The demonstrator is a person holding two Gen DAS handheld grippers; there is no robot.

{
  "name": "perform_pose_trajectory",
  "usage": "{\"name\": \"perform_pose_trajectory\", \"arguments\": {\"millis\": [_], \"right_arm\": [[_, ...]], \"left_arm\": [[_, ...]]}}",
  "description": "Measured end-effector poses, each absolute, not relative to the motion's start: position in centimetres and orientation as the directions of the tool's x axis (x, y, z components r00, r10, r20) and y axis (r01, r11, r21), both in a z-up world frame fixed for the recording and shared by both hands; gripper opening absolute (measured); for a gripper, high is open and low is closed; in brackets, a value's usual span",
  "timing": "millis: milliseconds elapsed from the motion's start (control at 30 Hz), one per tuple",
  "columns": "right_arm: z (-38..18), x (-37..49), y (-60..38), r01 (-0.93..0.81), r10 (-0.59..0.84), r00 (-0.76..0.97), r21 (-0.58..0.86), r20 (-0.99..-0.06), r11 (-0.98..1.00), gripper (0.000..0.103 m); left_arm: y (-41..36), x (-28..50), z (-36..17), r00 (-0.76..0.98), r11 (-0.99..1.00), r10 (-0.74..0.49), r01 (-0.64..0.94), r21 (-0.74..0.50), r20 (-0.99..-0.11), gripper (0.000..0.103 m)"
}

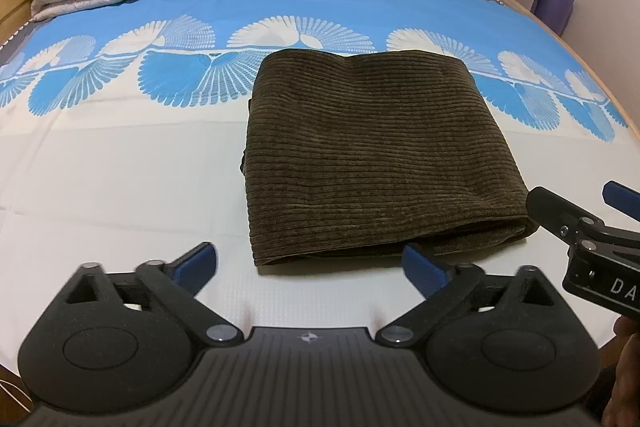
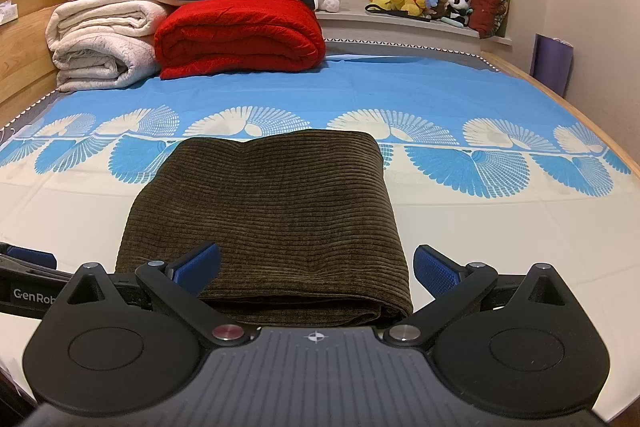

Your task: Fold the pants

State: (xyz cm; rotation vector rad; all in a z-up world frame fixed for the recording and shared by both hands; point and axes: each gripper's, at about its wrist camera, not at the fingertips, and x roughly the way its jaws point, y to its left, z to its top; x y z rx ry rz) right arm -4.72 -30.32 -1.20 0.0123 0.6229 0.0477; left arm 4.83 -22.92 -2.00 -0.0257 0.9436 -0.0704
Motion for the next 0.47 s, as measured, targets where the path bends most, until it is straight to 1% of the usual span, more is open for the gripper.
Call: {"name": "perform_pose_trajectory", "arguments": {"millis": [467], "right_arm": [[-1.26, -4.73, -30.39, -0.044, 0.05, 0.811, 0.024, -0.583, 0.999, 0.102]], "left_arm": [[-23.0, 4.65, -1.89, 0.596, 0.996, -0.084, 0.071, -0.052, -0.799, 0.102]]}}
